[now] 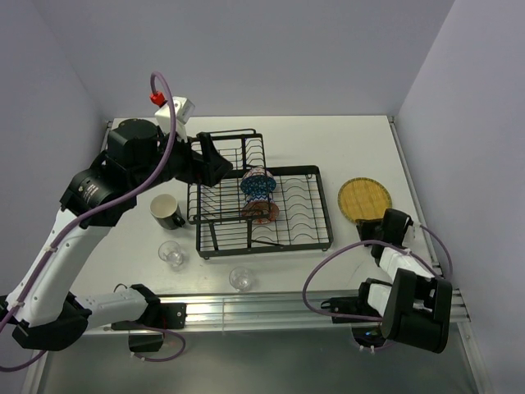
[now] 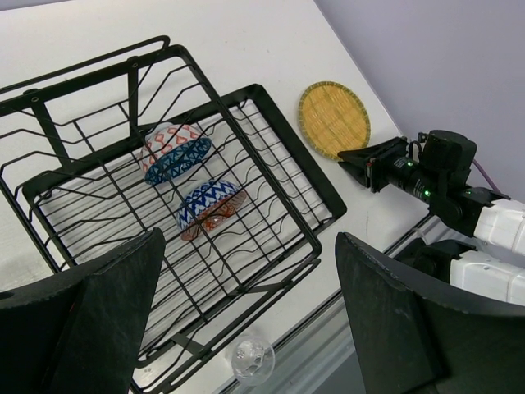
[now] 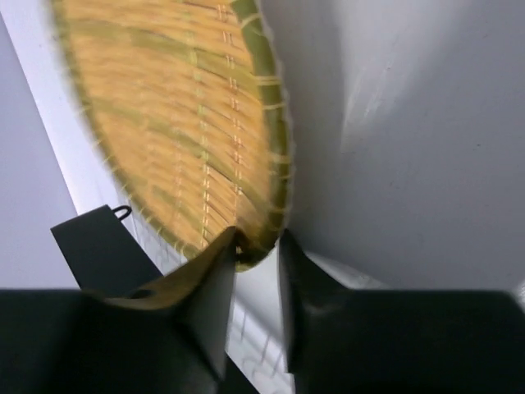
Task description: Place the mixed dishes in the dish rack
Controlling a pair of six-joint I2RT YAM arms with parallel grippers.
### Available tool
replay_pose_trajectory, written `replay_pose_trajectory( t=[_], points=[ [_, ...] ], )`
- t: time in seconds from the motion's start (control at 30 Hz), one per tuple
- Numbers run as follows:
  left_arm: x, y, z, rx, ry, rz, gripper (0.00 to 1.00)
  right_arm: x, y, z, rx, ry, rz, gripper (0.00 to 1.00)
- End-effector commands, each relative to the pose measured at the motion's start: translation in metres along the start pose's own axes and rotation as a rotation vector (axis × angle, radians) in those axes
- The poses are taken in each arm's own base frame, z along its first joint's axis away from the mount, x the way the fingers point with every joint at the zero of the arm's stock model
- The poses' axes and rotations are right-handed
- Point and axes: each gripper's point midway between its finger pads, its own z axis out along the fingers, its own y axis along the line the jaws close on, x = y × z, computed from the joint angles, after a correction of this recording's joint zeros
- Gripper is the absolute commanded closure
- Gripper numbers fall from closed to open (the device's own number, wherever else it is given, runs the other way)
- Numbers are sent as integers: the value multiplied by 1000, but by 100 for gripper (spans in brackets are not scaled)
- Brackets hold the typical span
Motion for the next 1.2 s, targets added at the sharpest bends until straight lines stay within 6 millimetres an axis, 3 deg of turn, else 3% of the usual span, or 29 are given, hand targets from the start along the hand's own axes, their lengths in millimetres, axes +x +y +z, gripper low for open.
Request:
replay_pose_trajectory(
  t=[0.0, 0.13, 0.27, 0.43, 0.63, 0.73, 0.87, 1.1, 1.17],
  points=[
    [-2, -4, -7, 24, -10, 14, 9, -2, -37, 1, 132, -42, 16, 72],
    [-1, -5, -5, 28, -5, 9, 9, 0, -42, 6, 153, -27, 9, 100],
    [-3, -7, -4, 38, -6, 6, 9, 0, -33, 8, 128, -10, -21, 100],
    [-10, -11, -2, 51, -17, 3, 9, -11, 3, 0, 51, -16, -134, 100],
    [-23, -28, 8, 118, -19, -8, 9, -20, 74, -24, -88, -8, -168, 100],
    [-27, -36, 18, 156, -8, -16, 9, -21, 133, -48, -192, -12, -208, 100],
    [-31, -44, 26, 192, -3, -28, 9, -21, 178, -76, -282, -20, -240, 100],
    [-35, -58, 38, 257, 16, -57, 10, -17, 232, -115, -416, -38, -311, 100],
    [-34, -59, 44, 265, 28, -72, 10, -15, 257, -135, -484, -37, -329, 100]
  ],
)
